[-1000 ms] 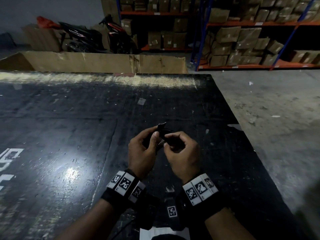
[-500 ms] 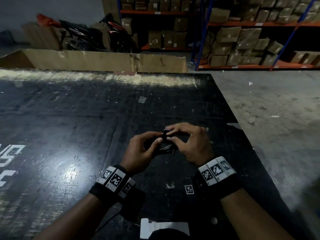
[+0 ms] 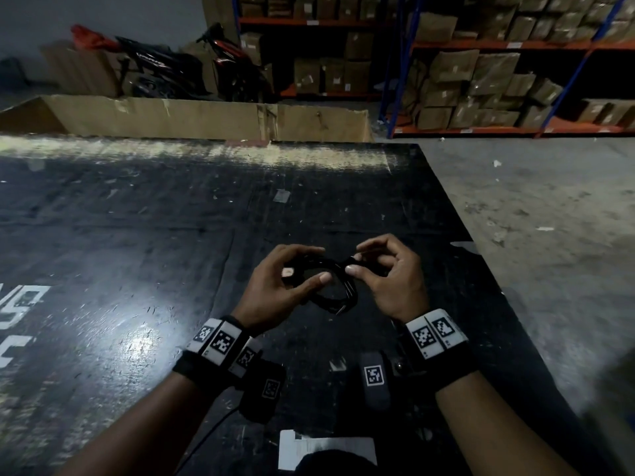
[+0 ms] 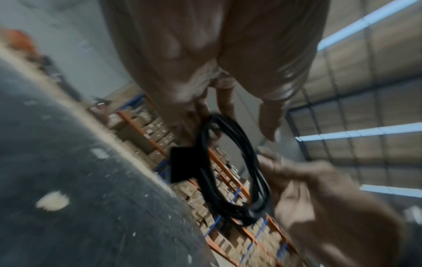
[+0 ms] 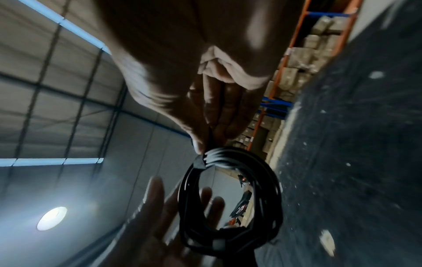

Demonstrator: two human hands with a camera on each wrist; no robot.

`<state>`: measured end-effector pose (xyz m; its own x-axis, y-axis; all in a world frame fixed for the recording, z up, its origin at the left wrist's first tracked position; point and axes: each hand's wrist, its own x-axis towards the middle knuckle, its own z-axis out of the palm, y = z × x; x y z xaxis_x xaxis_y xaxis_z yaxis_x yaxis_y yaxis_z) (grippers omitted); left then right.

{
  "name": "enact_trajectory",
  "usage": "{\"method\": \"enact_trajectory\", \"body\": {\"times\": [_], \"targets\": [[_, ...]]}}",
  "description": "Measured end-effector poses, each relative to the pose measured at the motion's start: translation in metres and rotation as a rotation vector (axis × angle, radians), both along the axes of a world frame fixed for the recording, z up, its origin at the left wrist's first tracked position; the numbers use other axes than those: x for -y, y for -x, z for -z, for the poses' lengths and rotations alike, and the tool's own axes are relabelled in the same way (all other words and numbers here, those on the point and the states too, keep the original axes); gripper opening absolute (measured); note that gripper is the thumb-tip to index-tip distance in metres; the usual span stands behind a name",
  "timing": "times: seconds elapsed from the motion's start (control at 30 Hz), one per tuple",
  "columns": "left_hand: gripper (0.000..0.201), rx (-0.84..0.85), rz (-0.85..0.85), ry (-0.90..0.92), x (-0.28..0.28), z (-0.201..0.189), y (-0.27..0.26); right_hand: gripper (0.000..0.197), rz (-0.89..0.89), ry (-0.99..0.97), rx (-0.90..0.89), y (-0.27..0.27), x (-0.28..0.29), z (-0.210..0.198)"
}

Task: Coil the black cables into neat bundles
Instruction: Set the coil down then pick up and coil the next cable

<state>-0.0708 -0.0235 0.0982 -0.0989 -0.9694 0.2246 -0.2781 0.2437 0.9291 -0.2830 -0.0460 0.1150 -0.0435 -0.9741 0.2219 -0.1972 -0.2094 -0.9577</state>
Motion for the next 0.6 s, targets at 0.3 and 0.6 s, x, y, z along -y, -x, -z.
{"method": "enact_trajectory", "body": {"times": [0.3, 0.6], "targets": [[0.015, -0.433, -0.144, -0.384, 0.002, 0.039, -0.003, 0.028, 0.157, -0.385, 0.434, 0.007, 0.009, 0.041], [0.014, -0.127, -0.311, -0.560, 0.047, 0.092, -0.009, 0.024, 0.232, -0.565, -0.083, 0.008, 0.031, 0.088]]}}
